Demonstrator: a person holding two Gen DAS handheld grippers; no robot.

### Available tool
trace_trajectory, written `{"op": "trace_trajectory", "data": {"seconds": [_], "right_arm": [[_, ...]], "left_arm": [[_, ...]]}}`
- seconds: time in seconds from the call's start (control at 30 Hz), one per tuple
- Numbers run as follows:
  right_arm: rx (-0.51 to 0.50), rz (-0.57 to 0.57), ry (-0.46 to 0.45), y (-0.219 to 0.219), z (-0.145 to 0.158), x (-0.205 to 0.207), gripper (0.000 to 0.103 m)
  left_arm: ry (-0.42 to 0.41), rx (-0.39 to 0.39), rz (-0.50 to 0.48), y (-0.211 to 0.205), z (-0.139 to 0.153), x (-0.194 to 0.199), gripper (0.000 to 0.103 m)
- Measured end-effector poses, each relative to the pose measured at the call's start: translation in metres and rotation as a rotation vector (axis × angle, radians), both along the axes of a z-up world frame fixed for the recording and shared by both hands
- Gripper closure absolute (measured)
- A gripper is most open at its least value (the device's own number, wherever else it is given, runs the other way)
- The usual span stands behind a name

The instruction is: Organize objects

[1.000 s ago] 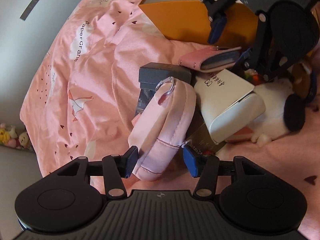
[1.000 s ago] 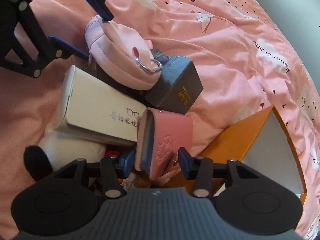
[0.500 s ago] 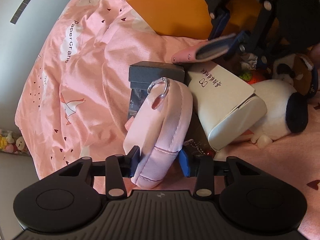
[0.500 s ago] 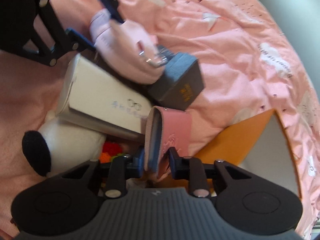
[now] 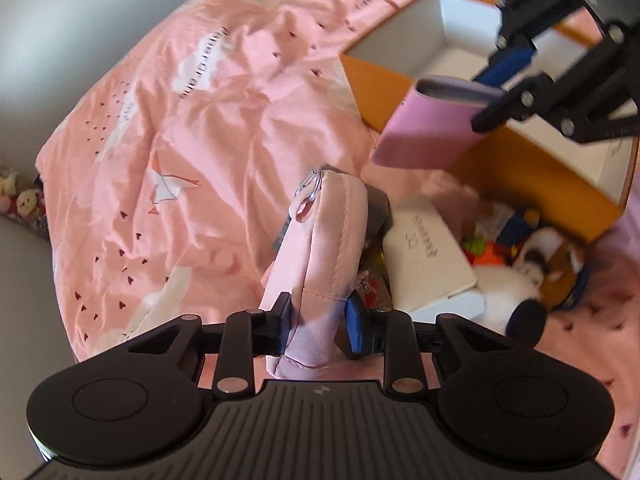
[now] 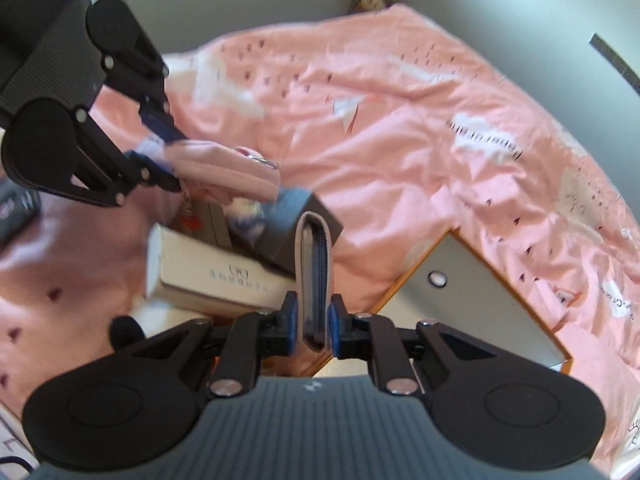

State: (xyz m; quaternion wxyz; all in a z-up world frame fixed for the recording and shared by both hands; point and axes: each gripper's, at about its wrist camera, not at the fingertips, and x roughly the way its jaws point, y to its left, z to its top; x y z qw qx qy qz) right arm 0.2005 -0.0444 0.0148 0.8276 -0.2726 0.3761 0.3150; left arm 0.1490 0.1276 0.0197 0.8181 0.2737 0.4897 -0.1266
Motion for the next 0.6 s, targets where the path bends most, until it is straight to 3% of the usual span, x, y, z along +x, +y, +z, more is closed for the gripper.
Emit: {"op": "trace_trajectory", "data": {"seconds": [0.13, 0.37, 0.5, 0.6], "right_arm": [[0.046, -0.006, -0.045, -0.011, 0.024, -0.013, 0.087], [0.051, -0.058, -0.135, -0.043, 0.053, -0.034, 0.087], [0.011, -0.072, -0.13, -0.067, 0.047, -0.039, 0.087], [-0.058, -0.016, -0.109, -0.084, 0.027, -0.046, 0.087]], "left_arm": [[-0.007, -0.105, 0.072, -0.003, 0.032, -0.005, 0.072], [-0.027, -0.265, 0.083, -0.033, 0.078, -0.015, 0.072], [-0.011, -0.356, 0.079, -0.061, 0.091, -0.015, 0.072], [0.037, -0.455, 0.078, -0.078, 0.089, -0.01, 0.072]]}}
